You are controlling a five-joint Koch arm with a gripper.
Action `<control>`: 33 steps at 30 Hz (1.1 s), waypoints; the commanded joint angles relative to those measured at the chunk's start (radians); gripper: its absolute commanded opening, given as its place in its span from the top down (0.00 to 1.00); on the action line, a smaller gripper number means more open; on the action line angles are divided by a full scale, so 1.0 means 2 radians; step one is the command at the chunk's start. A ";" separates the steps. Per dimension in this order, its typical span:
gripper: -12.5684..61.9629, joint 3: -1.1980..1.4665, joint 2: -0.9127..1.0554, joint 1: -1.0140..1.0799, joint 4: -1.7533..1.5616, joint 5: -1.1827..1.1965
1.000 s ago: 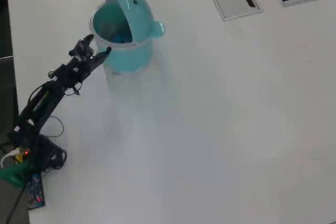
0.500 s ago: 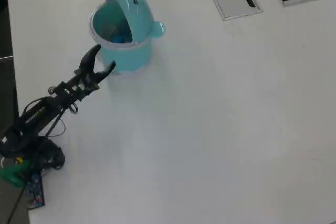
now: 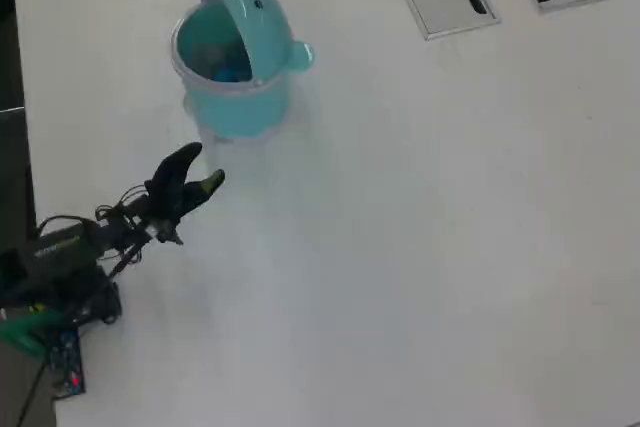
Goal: Grasp RGB lego blocks and put them in the bin one by one.
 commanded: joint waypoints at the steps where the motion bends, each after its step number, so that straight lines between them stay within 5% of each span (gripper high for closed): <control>1: 0.40 -0.004 0.024 0.019 -0.061 0.028; 33: 0.35 0.345 0.050 0.132 -0.218 0.129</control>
